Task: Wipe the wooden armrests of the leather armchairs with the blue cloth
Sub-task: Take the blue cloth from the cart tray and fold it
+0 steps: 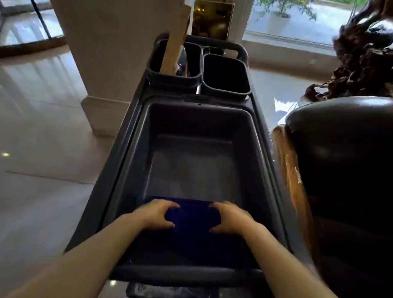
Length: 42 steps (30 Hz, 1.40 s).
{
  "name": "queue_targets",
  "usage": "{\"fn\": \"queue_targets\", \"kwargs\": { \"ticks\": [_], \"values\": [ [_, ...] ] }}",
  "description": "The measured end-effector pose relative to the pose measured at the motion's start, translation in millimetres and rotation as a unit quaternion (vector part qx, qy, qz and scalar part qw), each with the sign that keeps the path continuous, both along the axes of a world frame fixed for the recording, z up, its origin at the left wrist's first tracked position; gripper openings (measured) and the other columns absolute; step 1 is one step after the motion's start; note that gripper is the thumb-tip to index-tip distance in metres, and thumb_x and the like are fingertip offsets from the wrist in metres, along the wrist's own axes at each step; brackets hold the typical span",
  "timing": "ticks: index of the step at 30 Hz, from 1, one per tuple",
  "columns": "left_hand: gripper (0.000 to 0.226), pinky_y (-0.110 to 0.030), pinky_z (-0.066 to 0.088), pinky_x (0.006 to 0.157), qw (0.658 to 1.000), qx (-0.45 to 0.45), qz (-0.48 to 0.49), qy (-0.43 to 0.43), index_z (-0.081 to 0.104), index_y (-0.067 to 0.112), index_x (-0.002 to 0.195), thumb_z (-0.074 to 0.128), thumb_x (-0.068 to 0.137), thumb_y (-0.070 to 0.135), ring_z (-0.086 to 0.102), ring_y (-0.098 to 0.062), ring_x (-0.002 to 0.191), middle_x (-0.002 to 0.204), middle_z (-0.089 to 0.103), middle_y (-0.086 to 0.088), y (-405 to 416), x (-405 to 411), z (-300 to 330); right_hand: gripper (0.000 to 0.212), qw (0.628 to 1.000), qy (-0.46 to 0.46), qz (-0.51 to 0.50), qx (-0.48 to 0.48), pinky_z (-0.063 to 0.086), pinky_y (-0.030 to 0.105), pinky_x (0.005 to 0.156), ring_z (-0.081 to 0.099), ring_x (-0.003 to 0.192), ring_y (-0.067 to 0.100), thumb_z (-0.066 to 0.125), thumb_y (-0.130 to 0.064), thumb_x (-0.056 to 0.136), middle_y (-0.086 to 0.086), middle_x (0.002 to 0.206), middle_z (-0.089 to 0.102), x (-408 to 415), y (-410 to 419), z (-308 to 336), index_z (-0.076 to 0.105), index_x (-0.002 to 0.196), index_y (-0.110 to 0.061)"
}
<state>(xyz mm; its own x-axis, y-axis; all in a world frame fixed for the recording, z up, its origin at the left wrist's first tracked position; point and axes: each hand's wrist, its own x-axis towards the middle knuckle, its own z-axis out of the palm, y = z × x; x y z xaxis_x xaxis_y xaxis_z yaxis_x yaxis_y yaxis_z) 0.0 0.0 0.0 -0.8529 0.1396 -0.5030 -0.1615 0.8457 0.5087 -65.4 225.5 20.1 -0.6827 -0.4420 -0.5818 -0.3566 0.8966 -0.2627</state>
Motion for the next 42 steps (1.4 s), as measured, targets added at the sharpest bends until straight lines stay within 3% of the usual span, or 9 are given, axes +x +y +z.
{"fn": "queue_targets", "kwargs": {
  "ticks": [5,9,14,19,24,29,34,39,42],
  "values": [
    [0.065,-0.031,0.028,0.11,0.999,-0.027,0.035,-0.004,0.037,0.017,0.137,0.065,0.08,0.028,0.033,-0.02,0.133,0.144,0.038,-0.005,13,10,-25,0.069,0.999,-0.003,0.024,0.044,0.04,0.045,0.098,0.03,0.129,0.031,0.068,-0.033,0.078,0.007,0.143,0.03,9,0,-29,0.035,0.138,-0.026],
    [0.052,-0.034,0.037,0.105,0.996,-0.063,0.047,0.031,0.047,0.016,0.13,0.064,0.08,0.02,0.038,-0.022,0.125,0.134,0.043,-0.004,19,11,-33,0.05,0.997,0.042,0.056,0.04,0.046,0.044,0.09,0.038,0.121,0.032,0.06,-0.011,0.082,0.009,0.134,0.04,9,-2,-34,0.045,0.129,-0.018],
    [0.027,-0.026,0.045,0.091,0.995,0.0,0.098,-0.01,0.065,0.014,0.102,0.064,0.077,0.006,0.056,-0.018,0.106,0.117,0.061,-0.005,9,0,-27,0.038,0.999,0.017,-0.009,-0.045,0.045,0.03,0.086,0.056,0.105,0.029,0.05,0.003,0.08,0.013,0.117,0.059,4,2,-40,0.06,0.112,-0.014],
    [0.024,-0.02,0.041,0.08,0.987,0.067,0.141,-0.032,0.07,0.011,0.095,0.073,0.071,0.007,0.059,-0.012,0.092,0.1,0.068,-0.005,-14,-8,-5,0.032,0.99,-0.044,-0.096,-0.095,0.041,0.015,0.072,0.059,0.079,0.014,0.062,0.001,0.074,0.009,0.091,0.068,-11,15,-26,0.071,0.101,-0.016],
    [0.028,-0.022,0.047,0.075,0.98,0.118,0.157,0.017,0.069,0.007,0.096,0.073,0.069,0.003,0.06,-0.014,0.083,0.089,0.067,-0.007,-23,-28,40,0.029,0.98,-0.038,-0.131,-0.146,0.04,0.002,0.051,0.054,0.061,-0.001,0.072,-0.004,0.07,-0.01,0.07,0.06,-33,18,17,0.072,0.094,-0.019],
    [0.022,-0.014,0.048,0.061,0.975,0.174,0.128,0.057,0.067,0.019,0.082,0.071,0.07,0.0,0.06,-0.007,0.068,0.076,0.066,0.0,-14,-53,95,0.029,0.971,0.028,-0.138,-0.193,0.042,0.003,0.052,0.06,0.056,-0.006,0.072,-0.003,0.068,-0.005,0.072,0.069,-53,35,77,0.074,0.092,-0.019],
    [0.023,-0.02,0.05,0.064,0.97,0.204,0.074,0.108,0.069,0.014,0.09,0.071,0.071,0.001,0.06,-0.009,0.068,0.079,0.067,-0.005,20,-78,157,0.034,0.953,0.101,-0.166,-0.234,0.05,0.016,0.049,0.063,0.059,0.01,0.068,0.001,0.069,0.005,0.075,0.072,-59,75,150,0.072,0.073,-0.033],
    [0.028,-0.034,0.051,0.077,0.963,0.225,0.032,0.145,0.067,0.005,0.101,0.068,0.073,0.001,0.061,-0.022,0.082,0.096,0.067,-0.02,80,-89,214,0.036,0.942,0.156,-0.168,-0.246,0.05,0.013,0.053,0.068,0.067,0.008,0.066,0.0,0.074,-0.006,0.074,0.071,-48,138,221,0.07,0.081,-0.035],
    [0.028,-0.035,0.052,0.072,0.959,0.243,0.016,0.146,0.067,0.005,0.1,0.068,0.073,0.0,0.061,-0.024,0.08,0.093,0.065,-0.018,132,-89,238,0.035,0.932,0.18,-0.181,-0.256,0.053,0.019,0.057,0.068,0.071,0.011,0.064,0.001,0.074,-0.003,0.079,0.072,-37,188,245,0.071,0.085,-0.032]
  ]
}}
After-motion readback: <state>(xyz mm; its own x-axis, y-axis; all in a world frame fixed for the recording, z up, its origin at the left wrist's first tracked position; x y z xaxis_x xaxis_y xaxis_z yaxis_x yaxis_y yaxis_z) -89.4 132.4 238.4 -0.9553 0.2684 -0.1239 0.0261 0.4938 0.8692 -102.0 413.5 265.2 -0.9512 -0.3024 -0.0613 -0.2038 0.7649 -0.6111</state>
